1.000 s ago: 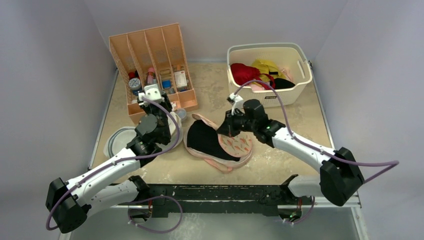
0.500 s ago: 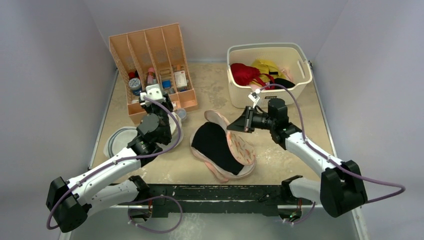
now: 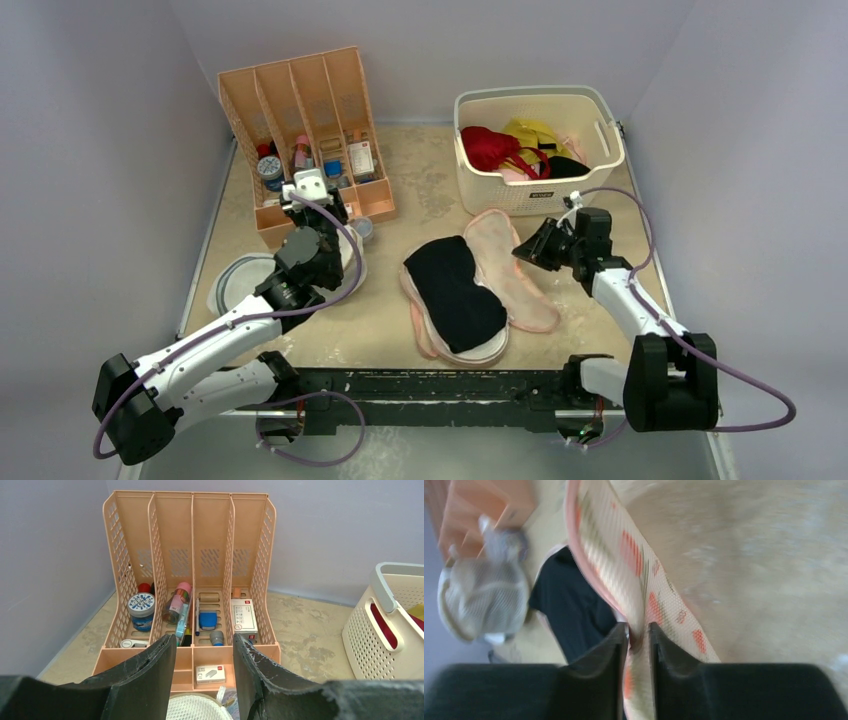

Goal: Unzip the laundry bag and remove the bra

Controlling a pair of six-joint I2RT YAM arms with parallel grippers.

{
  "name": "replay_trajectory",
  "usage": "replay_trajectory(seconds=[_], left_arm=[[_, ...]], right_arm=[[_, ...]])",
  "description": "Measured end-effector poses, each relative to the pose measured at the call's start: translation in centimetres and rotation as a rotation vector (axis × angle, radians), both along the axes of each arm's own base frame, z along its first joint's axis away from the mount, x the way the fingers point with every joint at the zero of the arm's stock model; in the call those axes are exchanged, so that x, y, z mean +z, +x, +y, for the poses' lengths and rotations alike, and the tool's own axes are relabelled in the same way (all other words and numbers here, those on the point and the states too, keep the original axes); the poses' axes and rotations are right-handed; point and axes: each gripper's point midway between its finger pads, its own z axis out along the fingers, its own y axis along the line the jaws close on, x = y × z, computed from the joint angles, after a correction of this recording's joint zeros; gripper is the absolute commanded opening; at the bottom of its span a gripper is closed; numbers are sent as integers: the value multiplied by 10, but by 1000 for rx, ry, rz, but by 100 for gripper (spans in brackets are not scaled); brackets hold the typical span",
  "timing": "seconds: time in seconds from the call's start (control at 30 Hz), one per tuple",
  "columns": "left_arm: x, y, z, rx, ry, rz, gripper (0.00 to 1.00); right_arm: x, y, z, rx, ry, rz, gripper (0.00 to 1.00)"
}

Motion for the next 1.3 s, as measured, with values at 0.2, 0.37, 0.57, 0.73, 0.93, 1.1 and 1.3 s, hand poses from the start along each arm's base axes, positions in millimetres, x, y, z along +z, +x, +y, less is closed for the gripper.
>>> replay_trajectory(seconds=[0.2, 0.37, 0.57, 0.73, 0.93, 1.1, 1.3], left_arm=[[-3, 1, -2, -6, -1, 7, 44], [-4, 1, -3, -9, 3, 12, 44], [-6, 2, -4, -14, 4, 17, 44], [-8, 3, -6, -17, 12, 26, 45], [-12, 5, -9, -23, 20, 38, 44], [-14, 7, -11, -27, 18, 43, 44], [-16, 8, -12, -30, 21, 46, 44]], right_arm=[[-10, 6, -52, -201, -228, 12, 58], [35, 15, -72, -266, -315, -139, 68], [75, 18, -61, -154, -334, -310, 84], [64, 18, -16, 119, -207, -335, 79], [24, 0, 51, 402, -132, -267, 63], [7, 3, 68, 453, -161, -270, 61], [-3, 33, 70, 441, -181, -320, 63]])
